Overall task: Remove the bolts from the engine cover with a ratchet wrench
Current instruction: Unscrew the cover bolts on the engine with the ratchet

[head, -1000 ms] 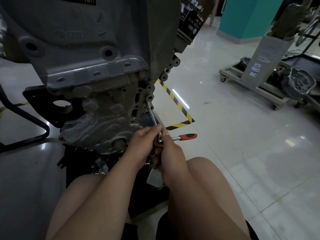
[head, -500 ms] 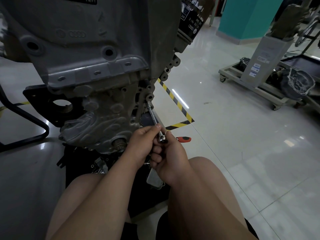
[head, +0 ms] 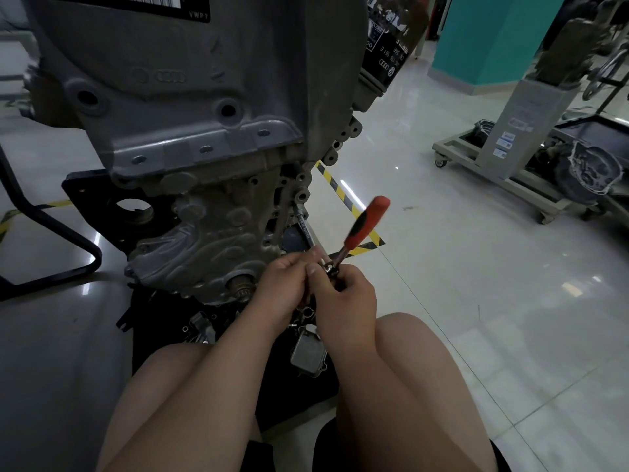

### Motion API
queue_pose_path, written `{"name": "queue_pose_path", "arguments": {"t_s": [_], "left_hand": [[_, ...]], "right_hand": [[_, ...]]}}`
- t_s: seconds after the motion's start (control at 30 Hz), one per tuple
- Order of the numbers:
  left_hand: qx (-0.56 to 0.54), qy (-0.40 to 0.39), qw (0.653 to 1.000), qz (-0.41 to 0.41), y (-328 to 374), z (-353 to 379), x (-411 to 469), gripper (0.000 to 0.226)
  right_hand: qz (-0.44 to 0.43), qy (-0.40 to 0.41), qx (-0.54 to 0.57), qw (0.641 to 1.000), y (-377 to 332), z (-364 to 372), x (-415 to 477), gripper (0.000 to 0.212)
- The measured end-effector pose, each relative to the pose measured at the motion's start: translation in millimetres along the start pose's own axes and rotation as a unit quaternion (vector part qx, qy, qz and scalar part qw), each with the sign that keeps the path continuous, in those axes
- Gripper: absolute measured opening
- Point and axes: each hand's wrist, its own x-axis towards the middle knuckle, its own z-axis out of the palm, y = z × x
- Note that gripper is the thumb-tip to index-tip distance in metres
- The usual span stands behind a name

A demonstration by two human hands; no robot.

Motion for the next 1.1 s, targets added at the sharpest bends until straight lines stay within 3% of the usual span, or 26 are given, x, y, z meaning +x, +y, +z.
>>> {"name": "queue_pose_path", "arguments": {"t_s": [0.13, 0.3, 0.67, 0.87, 0.97, 1.1], "left_hand": [[0.024, -0.005, 1.0, 0.007, -2, 1, -1, 0.048], [0.031, -0.008, 0.999, 0.026, -5, -4, 3, 0.028], [0.024, -0.016, 0.999, 0.024, -8, -3, 5, 0.029], [0.035, -0.014, 0.999, 0.024, -10, -2, 7, 0.029], [0.029, -0.001, 1.0, 0.01, -8, 0, 6, 0.03], [-0.105, 0.02, 0.988, -0.111, -3, 3, 7, 0.039]], "right_hand": [[0.02, 0.006, 0.047, 0.999, -3, 2, -1, 0.039], [0.057, -0.006, 0.033, 0.998, -3, 5, 0, 0.054], [0.15, -0.013, 0.133, 0.98, -11, -1, 5, 0.061], [0.23, -0.074, 0.212, 0.947, -12, -6, 9, 0.053], [0.267, -0.106, 0.299, 0.91, -12, -7, 9, 0.048], [0.287, -0.142, 0.354, 0.879, -11, -10, 11, 0.058]]}}
